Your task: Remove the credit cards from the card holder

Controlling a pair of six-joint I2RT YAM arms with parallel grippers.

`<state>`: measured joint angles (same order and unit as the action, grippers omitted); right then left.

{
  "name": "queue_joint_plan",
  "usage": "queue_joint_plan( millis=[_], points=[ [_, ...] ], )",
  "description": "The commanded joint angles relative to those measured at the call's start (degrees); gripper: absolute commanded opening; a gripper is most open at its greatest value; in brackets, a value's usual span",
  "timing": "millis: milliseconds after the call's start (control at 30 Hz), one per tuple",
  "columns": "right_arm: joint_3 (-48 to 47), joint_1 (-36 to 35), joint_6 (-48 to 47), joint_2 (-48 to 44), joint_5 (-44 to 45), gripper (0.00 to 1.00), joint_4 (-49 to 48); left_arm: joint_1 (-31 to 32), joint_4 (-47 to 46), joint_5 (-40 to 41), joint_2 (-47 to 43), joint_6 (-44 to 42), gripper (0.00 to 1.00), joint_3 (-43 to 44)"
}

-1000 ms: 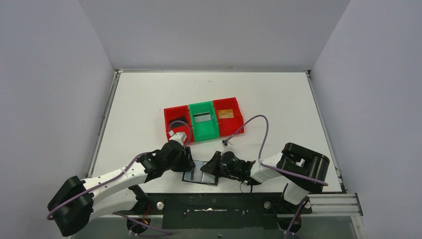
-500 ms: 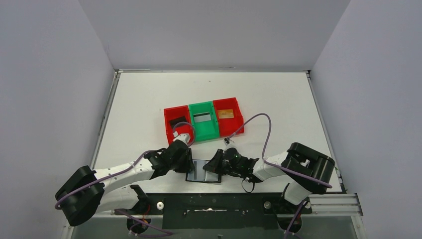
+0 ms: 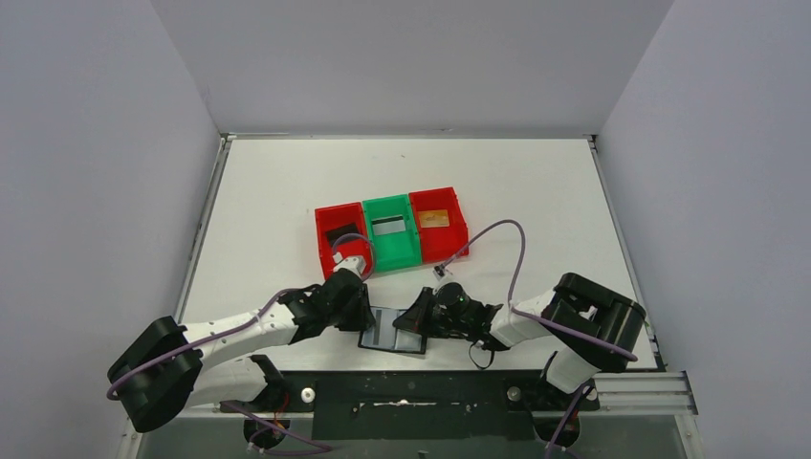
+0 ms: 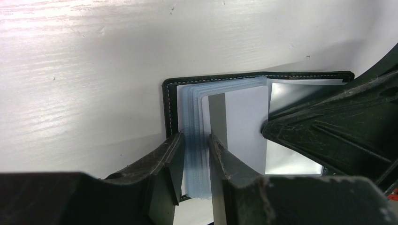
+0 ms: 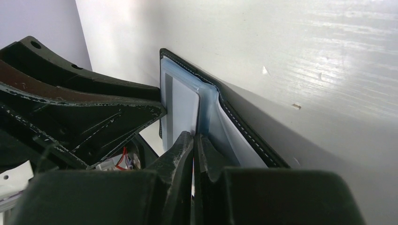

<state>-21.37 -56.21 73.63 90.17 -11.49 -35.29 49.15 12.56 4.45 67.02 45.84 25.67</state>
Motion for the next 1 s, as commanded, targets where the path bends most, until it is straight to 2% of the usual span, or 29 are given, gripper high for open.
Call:
queue_joint_plan(
  millis=[0, 333, 567, 733, 800, 900, 967],
  points=[
    [1.1, 0.8, 1.1, -2.9, -0.6, 0.0, -3.9, 0.1, 3.9, 2.8, 0.6, -0.8, 0.24, -0.1],
    [-1.4, 1.2, -1.5, -7.4, 1.2, 0.0, 10.2, 0.1, 3.6, 4.1, -0.7, -0.1, 0.21, -0.6],
    [-1.9, 1.3, -2.1, -7.8, 1.4, 0.0, 12.5, 0.1, 3.2, 3.8, -1.3, 0.1, 0.21, -0.9],
    [-2.1, 1.3, -1.2, -5.8, 1.3, 0.1, 8.5, 0.2, 2.5, 3.0, -2.1, 0.2, 0.21, -0.9],
    [-1.8, 1.1, -0.1, -4.9, 1.2, 0.19, 5.9, 0.1, 2.9, 3.1, -2.3, 0.3, 0.21, -0.8],
    [-1.8, 0.5, 0.6, -3.1, 0.9, 0.28, 3.1, 0.1, 3.2, 3.2, -3.0, 0.4, 0.21, -0.9],
    [-2.4, 0.0, 0.5, -1.7, 0.5, 0.29, 2.9, 0.1, 3.3, 3.3, -3.3, 0.7, 0.21, -1.2]
  ],
)
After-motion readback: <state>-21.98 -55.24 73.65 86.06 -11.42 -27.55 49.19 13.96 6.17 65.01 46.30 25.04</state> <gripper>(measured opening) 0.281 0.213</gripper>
